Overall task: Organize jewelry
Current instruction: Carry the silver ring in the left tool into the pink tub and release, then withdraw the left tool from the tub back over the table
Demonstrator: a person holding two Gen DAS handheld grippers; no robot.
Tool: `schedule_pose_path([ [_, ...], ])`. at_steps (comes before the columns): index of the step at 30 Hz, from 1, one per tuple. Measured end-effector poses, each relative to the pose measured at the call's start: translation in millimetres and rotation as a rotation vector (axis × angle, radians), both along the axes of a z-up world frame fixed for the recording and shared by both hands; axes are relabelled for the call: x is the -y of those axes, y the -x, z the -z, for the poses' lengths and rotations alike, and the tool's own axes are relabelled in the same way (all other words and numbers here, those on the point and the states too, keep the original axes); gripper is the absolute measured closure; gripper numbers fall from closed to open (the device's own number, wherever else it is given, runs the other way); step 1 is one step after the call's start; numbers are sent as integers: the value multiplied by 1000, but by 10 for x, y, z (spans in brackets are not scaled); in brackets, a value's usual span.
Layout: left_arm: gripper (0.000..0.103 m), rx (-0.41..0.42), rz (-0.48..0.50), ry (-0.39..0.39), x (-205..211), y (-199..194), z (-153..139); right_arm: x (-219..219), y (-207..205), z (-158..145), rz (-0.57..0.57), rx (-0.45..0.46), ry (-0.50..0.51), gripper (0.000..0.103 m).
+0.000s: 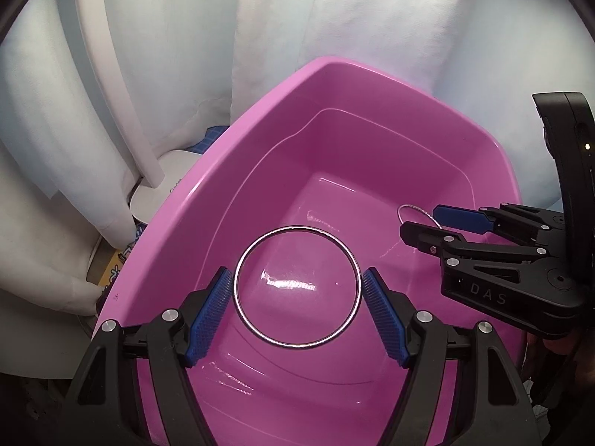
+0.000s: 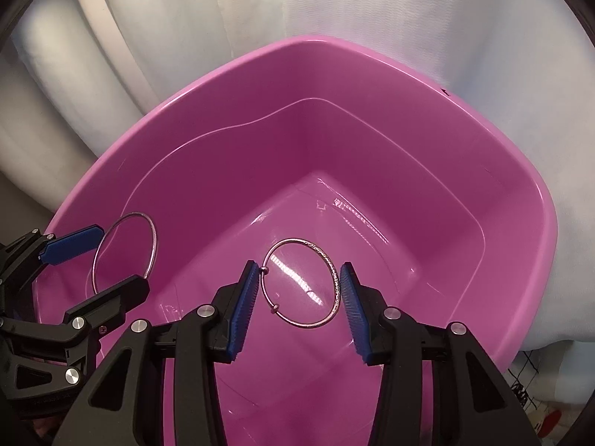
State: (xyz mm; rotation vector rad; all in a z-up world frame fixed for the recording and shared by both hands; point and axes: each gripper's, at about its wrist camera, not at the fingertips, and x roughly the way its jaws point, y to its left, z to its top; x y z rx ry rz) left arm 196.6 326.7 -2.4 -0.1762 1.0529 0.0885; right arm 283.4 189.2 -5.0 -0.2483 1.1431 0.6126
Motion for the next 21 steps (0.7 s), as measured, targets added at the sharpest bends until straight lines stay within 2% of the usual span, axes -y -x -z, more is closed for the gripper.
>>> schedule_pose_path([
  [6,31,-23,-4,0,-30,-26,37,-105,-78,13,3,-8,4,57],
  [12,29,-34,-8,-2,-43,-43,54,-91,-99,-9,4,9,4,48],
  [15,21,-36,-19,-3,-54,-36,49,-155,-44,-15,4,12,3,48],
  [21,20,-43,-31,10,-85,0,60,-154,-13,-3,3,17,5,48],
])
